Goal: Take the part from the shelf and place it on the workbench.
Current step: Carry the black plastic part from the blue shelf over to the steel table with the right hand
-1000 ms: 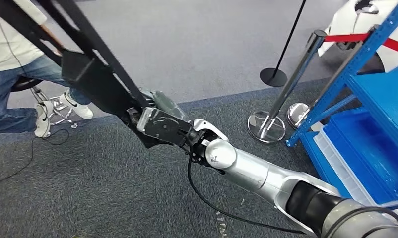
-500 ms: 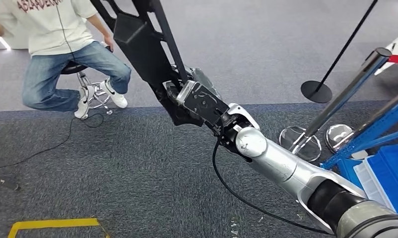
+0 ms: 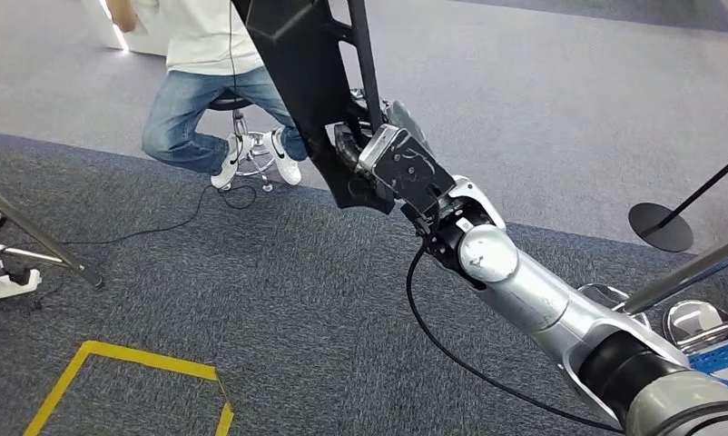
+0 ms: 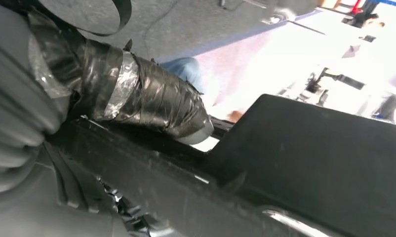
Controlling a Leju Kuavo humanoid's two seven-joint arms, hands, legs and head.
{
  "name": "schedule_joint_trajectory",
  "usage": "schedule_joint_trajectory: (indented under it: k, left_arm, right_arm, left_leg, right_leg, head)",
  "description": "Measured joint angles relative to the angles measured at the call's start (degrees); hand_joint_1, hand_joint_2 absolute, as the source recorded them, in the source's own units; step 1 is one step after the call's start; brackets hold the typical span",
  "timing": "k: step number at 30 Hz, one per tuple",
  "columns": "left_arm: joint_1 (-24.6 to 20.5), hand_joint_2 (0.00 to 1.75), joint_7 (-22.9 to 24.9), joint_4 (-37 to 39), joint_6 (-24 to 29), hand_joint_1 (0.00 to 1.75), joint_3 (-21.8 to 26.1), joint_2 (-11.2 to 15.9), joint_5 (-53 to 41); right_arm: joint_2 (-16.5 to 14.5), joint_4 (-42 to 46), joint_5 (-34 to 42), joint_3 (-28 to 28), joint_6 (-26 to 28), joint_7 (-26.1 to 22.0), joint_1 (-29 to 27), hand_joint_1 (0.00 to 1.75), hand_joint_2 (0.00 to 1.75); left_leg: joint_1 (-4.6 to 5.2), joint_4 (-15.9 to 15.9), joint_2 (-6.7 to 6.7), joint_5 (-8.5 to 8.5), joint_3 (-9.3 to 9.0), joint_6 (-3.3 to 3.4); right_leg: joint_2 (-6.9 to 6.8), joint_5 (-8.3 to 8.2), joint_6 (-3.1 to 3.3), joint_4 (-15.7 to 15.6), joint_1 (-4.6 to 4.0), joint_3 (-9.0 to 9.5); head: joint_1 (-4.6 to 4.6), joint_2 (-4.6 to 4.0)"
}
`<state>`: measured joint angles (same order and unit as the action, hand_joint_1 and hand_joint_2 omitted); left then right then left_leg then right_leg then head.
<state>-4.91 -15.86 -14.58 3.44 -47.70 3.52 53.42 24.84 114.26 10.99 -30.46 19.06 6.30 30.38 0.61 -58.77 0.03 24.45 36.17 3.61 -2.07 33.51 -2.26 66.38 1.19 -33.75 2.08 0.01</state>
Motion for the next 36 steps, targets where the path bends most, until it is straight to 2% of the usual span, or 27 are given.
schedule_joint_trajectory:
  k: [1, 2, 3, 4, 5, 6, 7, 8, 9, 10, 11, 12, 13, 14, 15, 16, 17, 18, 19, 20, 22, 23, 29, 31, 33, 34, 36]
  left_arm:
    - [-0.08, 1.75, -0.03, 0.00, 0.31, 0.00, -0.03, 0.00, -0.08]
    - [-0.17, 1.75, -0.04, 0.00, 0.60, 0.00, -0.06, 0.00, -0.15]
    - [-0.20, 1.75, -0.05, 0.00, 0.81, 0.00, -0.08, 0.00, -0.20]
    - [-0.21, 1.75, -0.05, 0.00, 0.98, 0.00, -0.09, 0.00, -0.20]
    - [-0.21, 1.75, -0.05, 0.00, 1.14, 0.00, -0.10, 0.00, -0.19]
    - [-0.18, 1.75, -0.05, 0.00, 1.25, 0.00, -0.10, 0.00, -0.17]
    - [-0.19, 1.75, -0.05, 0.00, 1.37, 0.00, -0.10, 0.00, -0.16]
    - [-0.22, 1.75, -0.04, 0.00, 1.45, 0.00, -0.10, 0.00, -0.16]
    - [-0.23, 1.75, -0.03, 0.00, 1.50, 0.00, -0.10, 0.00, -0.16]
    - [-0.21, 1.75, -0.02, 0.01, 1.56, 0.00, -0.10, 0.00, -0.16]
    - [-0.13, 1.75, -0.01, 0.02, 1.60, 0.00, -0.10, 0.04, -0.16]
    - [0.05, 1.75, 0.00, 0.03, 1.62, 0.00, -0.11, 0.04, -0.15]
    - [0.15, 1.75, 0.00, 0.04, 1.63, 0.00, -0.12, 0.03, -0.15]
    - [0.16, 1.75, 0.00, 0.05, 1.63, 0.00, -0.12, 0.03, -0.14]
    - [0.10, 1.75, 0.00, 0.06, 1.63, 0.00, -0.12, -0.02, -0.11]
    - [-0.05, 1.75, -0.01, 0.07, 1.63, 0.00, -0.12, -0.02, -0.07]
    - [-0.15, 1.75, 0.00, 0.07, 1.62, 0.00, -0.12, -0.02, -0.02]
    - [-0.16, 1.75, 0.00, 0.07, 1.60, 0.00, -0.12, -0.02, 0.05]
    - [-0.11, 1.75, 0.02, 0.07, 1.58, 0.00, -0.12, -0.01, 0.09]
    - [-0.06, 1.75, 0.03, 0.07, 1.56, 0.00, -0.13, 0.02, 0.11]
    - [0.00, 1.75, 0.04, 0.07, 1.55, 0.00, -0.14, 0.08, 0.13]
    - [0.00, 1.75, 0.04, 0.07, 1.55, 0.00, -0.14, 0.10, 0.13]
    - [-0.02, 1.75, 0.04, 0.07, 1.55, 0.00, -0.14, 0.11, 0.13]
    - [-0.10, 1.75, 0.04, 0.07, 1.56, 0.00, -0.14, 0.18, 0.13]
    - [-0.29, 1.75, 0.04, 0.07, 1.59, 0.00, -0.18, 0.26, 0.13]
    - [-0.29, 1.75, 0.04, 0.07, 1.66, 0.00, -0.21, 0.27, 0.12]
    - [-0.34, 1.75, 0.00, 0.08, 1.89, 0.00, -0.50, 0.30, 0.12]
  right_arm:
    - [0.19, 0.15, -0.02, 0.17, 0.01, 0.00, -0.20, 1.75, 1.75]
    - [0.34, 0.25, -0.02, 0.34, 0.03, 0.06, -0.51, 1.75, 1.75]
    - [0.49, 0.29, -0.03, 0.45, 0.04, 0.14, -0.86, 1.75, 1.75]
    - [0.64, 0.37, -0.06, 0.52, 0.05, 0.22, -1.13, 1.75, 1.75]
    - [0.78, 0.49, -0.11, 0.58, 0.06, 0.31, -1.31, 1.75, 1.75]
    - [0.93, 0.67, -0.16, 0.64, 0.07, 0.36, -1.36, 1.75, 1.75]
    - [1.05, 0.87, -0.23, 0.74, 0.07, 0.42, -1.34, 1.75, 1.75]
    - [1.16, 1.10, -0.29, 0.88, 0.08, 0.51, -1.35, 1.75, 1.75]
    - [1.28, 1.27, -0.38, 1.00, 0.09, 0.65, -1.39, 1.75, 1.75]
    - [1.40, 1.39, -0.47, 1.09, 0.10, 0.81, -1.44, 1.75, 1.75]
    - [1.50, 1.48, -0.56, 1.14, 0.12, 0.94, -1.48, 1.75, 1.75]
    - [1.58, 1.55, -0.65, 1.15, 0.13, 1.04, -1.47, 1.75, 1.75]
    - [1.62, 1.69, -0.72, 1.18, 0.13, 1.10, -1.45, 1.75, 1.75]
    - [1.69, 1.88, -0.77, 1.26, 0.13, 1.15, -1.40, 1.75, 1.75]
    - [1.77, 2.05, -0.82, 1.35, 0.12, 1.24, -1.35, 1.75, 1.75]
    - [1.87, 2.19, -0.87, 1.45, 0.11, 1.37, -1.33, 1.75, 1.75]
    - [1.97, 2.27, -0.91, 1.53, 0.09, 1.56, -1.29, 1.75, 1.75]
    - [2.09, 2.31, -0.96, 1.56, 0.07, 1.82, -1.28, 1.75, 1.75]
    - [2.24, 2.39, -0.98, 1.57, 0.05, 2.08, -1.24, 1.75, 1.75]
    - [2.42, 2.51, -0.99, 1.59, 0.04, 2.31, -1.14, 1.75, 1.75]
    - [2.75, 2.79, -1.00, 1.65, 0.04, 2.58, -0.83, 1.75, 1.75]
    - [2.83, 2.89, -1.00, 1.68, 0.04, 2.64, -0.72, 1.75, 1.75]
    - [2.86, 2.94, -1.00, 1.70, 0.04, 2.66, -0.64, 1.75, 1.75]
    - [2.94, 3.03, -1.01, 1.80, 0.04, 2.67, -0.53, 1.75, 1.75]
    - [3.21, 3.23, -1.01, 2.06, 0.01, 2.86, -0.41, 1.75, 1.75]
    - [3.53, 3.46, -1.01, 2.22, -0.04, 2.98, -0.28, 1.75, 1.75]
    - [4.42, 3.88, -0.96, 2.46, -0.23, 3.32, -0.19, 1.75, 1.75]
  left_leg:
    - [-0.03, 0.02, -0.64, 0.09, -0.14, 0.27]
    - [-0.04, -0.01, -1.42, 0.17, -0.25, 0.40]
    - [-0.03, -0.04, -2.27, 0.28, -0.37, 0.43]
    - [-0.06, -0.11, -3.13, 0.42, -0.53, 0.41]
    - [-0.11, -0.24, -4.02, 0.60, -0.70, 0.29]
    - [-0.18, -0.47, -4.86, 0.84, -0.77, 0.07]
    - [-0.17, -0.90, -5.66, 1.13, -0.66, -0.24]
    - [-0.20, -1.28, -6.44, 1.35, -0.40, -0.58]
    - [-0.24, -1.53, -7.13, 1.48, -0.07, -0.93]
    - [-0.30, -1.64, -7.84, 1.47, 0.20, -1.24]
    - [-0.43, -1.53, -8.54, 1.41, 0.46, -1.51]
    - [-0.42, -1.66, -8.23, 1.49, 0.61, -1.80]
    - [-0.35, -2.41, -7.00, 1.91, 0.98, -2.13]
    - [-0.29, -4.20, -5.13, 2.83, 1.87, -2.47]
    - [-0.32, -7.05, -2.92, 4.13, 3.23, -2.81]
    - [-0.45, -10.58, -1.46, 5.59, 5.11, -3.11]
    - [-0.62, -13.93, -0.75, 6.75, 6.99, -3.30]
    - [-0.73, -16.03, -0.47, 7.01, 8.30, -3.37]
    - [-0.78, -16.11, -0.34, 6.18, 8.57, -3.34]
    - [-0.77, -14.07, -0.14, 4.43, 7.74, -3.18]
    - [-0.61, -7.62, 0.86, 0.44, 4.64, -2.65]
    - [-0.54, -5.47, 1.33, -0.66, 3.55, -2.44]
    - [-0.44, -4.12, 1.93, -1.25, 2.87, -2.26]
    - [0.01, -2.82, 3.61, -0.86, 2.21, -1.97]
    - [0.75, -1.46, 4.43, -0.13, 1.63, -1.31]
    - [0.74, -0.71, 3.48, -0.10, 1.09, -0.73]
    - [0.27, 0.24, -0.59, -0.11, 0.13, 0.20]
  right_leg:
    - [1.26, 1.35, 0.04, 3.95, -0.04, -2.36]
    - [1.83, 2.01, 0.00, 7.28, -0.05, -4.64]
    - [2.03, 1.66, -0.06, 8.99, -0.04, -6.25]
    - [2.12, 0.22, -0.11, 8.53, 0.00, -6.81]
    - [2.31, -2.05, -0.17, 6.09, 0.10, -6.36]
    - [3.12, -4.52, -0.24, 2.35, 0.31, -5.19]
    - [4.47, -6.19, -0.27, -1.23, 0.53, -3.88]
    - [5.64, -7.13, -0.20, -3.79, 0.74, -2.88]
    - [6.47, -7.32, -0.04, -5.19, 0.83, -2.30]
    - [6.51, -7.02, 0.24, -5.48, 0.76, -2.08]
    - [5.80, -7.00, 0.63, -5.54, 0.81, -1.97]
    - [5.08, -6.99, 0.99, -5.75, 0.81, -1.75]
    - [4.36, -6.97, 1.36, -5.98, 0.87, -1.46]
    - [3.60, -6.93, 1.70, -6.20, 0.95, -1.14]
    - [2.85, -6.80, 1.94, -6.32, 0.85, -0.84]
    - [2.05, -6.63, 2.13, -6.35, 0.76, -0.62]
    - [1.29, -6.45, 2.22, -6.35, 0.68, -0.45]
    - [0.49, -6.24, 2.24, -6.34, 0.64, -0.24]
    - [-0.29, -6.00, 2.23, -6.34, 0.60, 0.02]
    - [-1.06, -5.74, 2.20, -6.34, 0.56, 0.35]
    - [-2.29, -5.26, 2.12, -6.36, 0.47, 1.04]
    - [-2.58, -5.13, 2.09, -6.37, 0.44, 1.23]
    - [-2.75, -5.05, 2.06, -6.38, 0.43, 1.36]
    - [-3.09, -4.92, 1.94, -6.49, 0.31, 1.53]
    - [-4.46, -4.68, 1.39, -6.90, -0.01, 1.96]
    - [-3.51, -3.65, 0.95, -5.60, -0.10, 1.61]
    - [-0.32, -1.52, 0.15, 1.52, -0.04, -2.61]
  head:
    - [0.02, 0.01]
    - [0.05, 0.00]
    - [0.06, 0.01]
    - [0.05, 0.01]
    - [0.05, 0.01]
    - [0.06, 0.02]
    - [0.05, 0.01]
    - [0.03, 0.01]
    - [0.02, 0.01]
    - [-0.01, 0.01]
    - [-0.01, 0.02]
    - [0.00, 0.02]
    - [-0.09, 0.02]
    - [-0.17, 0.02]
    - [-0.26, 0.01]
    - [-0.33, 0.01]
    - [-0.32, 0.01]
    - [-0.32, 0.01]
    - [-0.32, 0.01]
    - [-0.32, 0.01]
    - [-0.32, 0.02]
    - [-0.32, 0.02]
    - [-0.31, 0.02]
    - [-0.32, 0.02]
    - [-0.30, 0.02]
    - [-0.24, 0.01]
    - [-0.09, 0.01]
